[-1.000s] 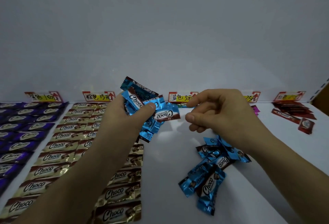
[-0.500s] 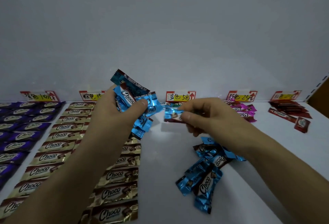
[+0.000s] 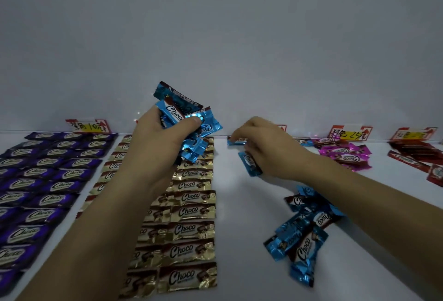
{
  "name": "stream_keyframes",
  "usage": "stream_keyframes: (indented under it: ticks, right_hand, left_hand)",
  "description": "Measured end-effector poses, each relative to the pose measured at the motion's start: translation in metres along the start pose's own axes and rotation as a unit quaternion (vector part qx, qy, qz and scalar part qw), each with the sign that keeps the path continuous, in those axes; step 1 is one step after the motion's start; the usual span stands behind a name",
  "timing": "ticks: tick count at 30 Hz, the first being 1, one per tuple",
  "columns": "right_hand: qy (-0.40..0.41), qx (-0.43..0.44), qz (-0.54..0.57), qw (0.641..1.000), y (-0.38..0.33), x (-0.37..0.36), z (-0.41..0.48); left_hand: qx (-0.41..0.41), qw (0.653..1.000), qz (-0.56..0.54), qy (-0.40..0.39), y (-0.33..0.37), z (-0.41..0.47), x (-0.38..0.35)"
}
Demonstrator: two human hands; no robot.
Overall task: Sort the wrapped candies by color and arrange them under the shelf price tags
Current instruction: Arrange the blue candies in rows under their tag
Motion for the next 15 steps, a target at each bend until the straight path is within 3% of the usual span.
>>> stream_keyframes:
  ticks: [2,6,15]
  right_hand:
    - [0.067,-0.049,0.014,0.996,0.011,0.008,-0.006]
    - [0.007,-0.122,-0.003,0.992,0.025,-0.014,-0.009]
    - [0.052,-0.035,-0.094,0.994,0.003,-0.015,0.002]
  left_hand:
    - [-0.006,1.0,-0.013,0.007,0.004,0.002,0.005]
    - [-0.019,0.999,-0.03,0.008,0.008,0.003,0.007]
    - [-0.022,0.999,-0.023,0.007,0.007,0.007,0.01]
Point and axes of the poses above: each hand's wrist, its own z-axis towards the middle knuckle, its own x-axis out of the back of the hand, y = z × x, the point moved 9 cm from there along z, towards the middle knuckle, and after that the axes turned 1 degree about x, right-handed, at the moved point
